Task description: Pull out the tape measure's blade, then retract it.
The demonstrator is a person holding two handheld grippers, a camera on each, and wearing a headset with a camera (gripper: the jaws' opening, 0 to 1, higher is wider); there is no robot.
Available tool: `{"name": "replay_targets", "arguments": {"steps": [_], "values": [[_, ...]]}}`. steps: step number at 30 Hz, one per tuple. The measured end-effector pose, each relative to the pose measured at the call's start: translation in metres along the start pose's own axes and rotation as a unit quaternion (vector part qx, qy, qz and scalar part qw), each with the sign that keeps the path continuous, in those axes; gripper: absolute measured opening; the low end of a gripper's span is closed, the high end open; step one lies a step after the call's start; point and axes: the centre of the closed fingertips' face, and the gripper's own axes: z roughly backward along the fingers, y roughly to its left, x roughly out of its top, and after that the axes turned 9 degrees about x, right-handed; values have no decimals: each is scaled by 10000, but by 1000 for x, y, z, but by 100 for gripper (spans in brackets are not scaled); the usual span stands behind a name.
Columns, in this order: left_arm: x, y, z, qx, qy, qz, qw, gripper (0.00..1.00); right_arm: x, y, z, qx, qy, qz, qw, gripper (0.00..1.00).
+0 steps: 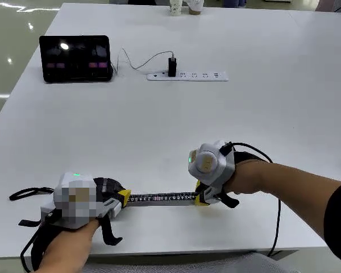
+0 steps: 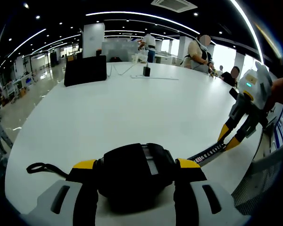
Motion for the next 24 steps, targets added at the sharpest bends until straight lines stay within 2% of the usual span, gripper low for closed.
{"name": "replay_targets", "arguments": {"steps": [24], "values": [[1, 1, 0, 13, -37, 1, 10000, 60, 10, 1, -3, 7, -30, -47, 10000, 11]]}}
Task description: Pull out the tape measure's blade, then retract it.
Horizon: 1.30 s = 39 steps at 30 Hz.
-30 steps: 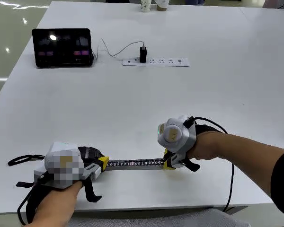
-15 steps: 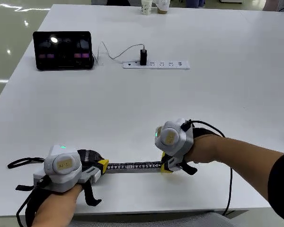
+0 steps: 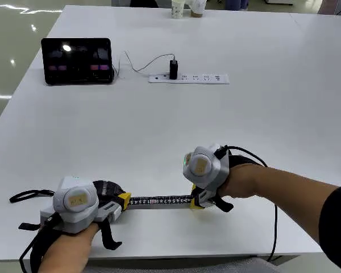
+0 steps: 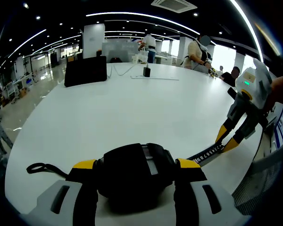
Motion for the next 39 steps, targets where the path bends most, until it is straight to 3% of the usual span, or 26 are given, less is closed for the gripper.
{"name": "replay_targets", "arguments": {"steps": [39], "values": [[0, 0, 0, -23, -15, 16, 10000, 60, 14, -2, -5, -63, -78, 86, 9999, 11]]}}
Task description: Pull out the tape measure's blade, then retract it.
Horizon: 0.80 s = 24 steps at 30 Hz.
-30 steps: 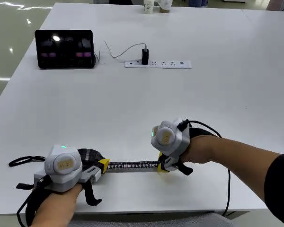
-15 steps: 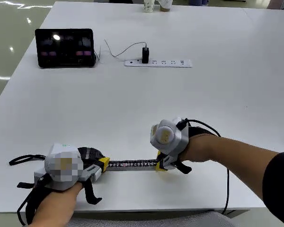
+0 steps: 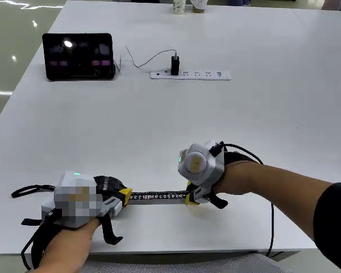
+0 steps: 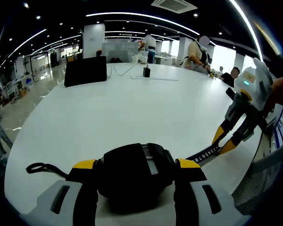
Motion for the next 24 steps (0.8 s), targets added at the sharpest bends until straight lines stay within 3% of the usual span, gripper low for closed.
{"name": "replay_targets", "arguments": {"steps": [24], "values": [[-1, 0, 0, 1, 11, -16, 10000, 60, 4, 0, -2, 8, 61, -5, 10000, 11]]}}
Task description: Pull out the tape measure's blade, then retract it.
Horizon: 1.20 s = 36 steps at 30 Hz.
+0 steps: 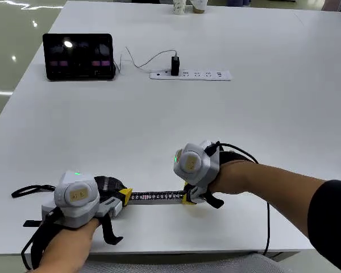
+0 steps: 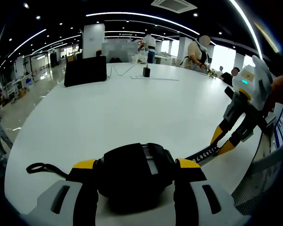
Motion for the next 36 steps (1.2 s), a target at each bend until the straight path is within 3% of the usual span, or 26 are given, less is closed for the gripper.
{"name": "replay_targets", "arguments": {"steps": [24, 36], "values": [[1, 0, 0, -59, -22, 95, 9999, 60, 7, 0, -1, 43, -17, 15, 10000, 11], [0, 1, 0, -45, -17, 8, 10000, 60, 12, 0, -3, 28, -31, 23, 10000, 11]]}}
